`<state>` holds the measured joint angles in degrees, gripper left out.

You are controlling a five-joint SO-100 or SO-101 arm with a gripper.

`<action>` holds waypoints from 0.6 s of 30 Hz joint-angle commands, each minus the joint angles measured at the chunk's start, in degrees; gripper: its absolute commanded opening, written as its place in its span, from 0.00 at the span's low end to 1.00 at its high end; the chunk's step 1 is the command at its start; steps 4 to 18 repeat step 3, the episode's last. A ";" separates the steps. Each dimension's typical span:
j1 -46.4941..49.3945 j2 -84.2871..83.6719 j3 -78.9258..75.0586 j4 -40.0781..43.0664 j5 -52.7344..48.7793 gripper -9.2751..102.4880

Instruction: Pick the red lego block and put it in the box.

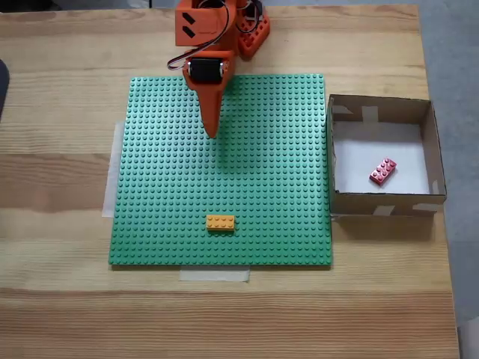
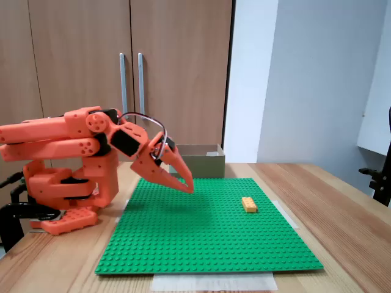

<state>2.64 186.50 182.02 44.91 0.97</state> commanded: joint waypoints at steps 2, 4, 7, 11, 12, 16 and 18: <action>0.09 0.44 0.44 0.26 0.00 0.07; 0.09 0.44 0.44 0.26 0.00 0.07; 0.09 0.44 0.44 0.26 0.00 0.07; 0.09 0.44 0.44 0.26 0.00 0.07; 0.09 0.44 0.44 0.26 0.00 0.07; 0.09 0.44 0.44 0.26 0.00 0.07; 0.09 0.44 0.44 0.26 0.00 0.07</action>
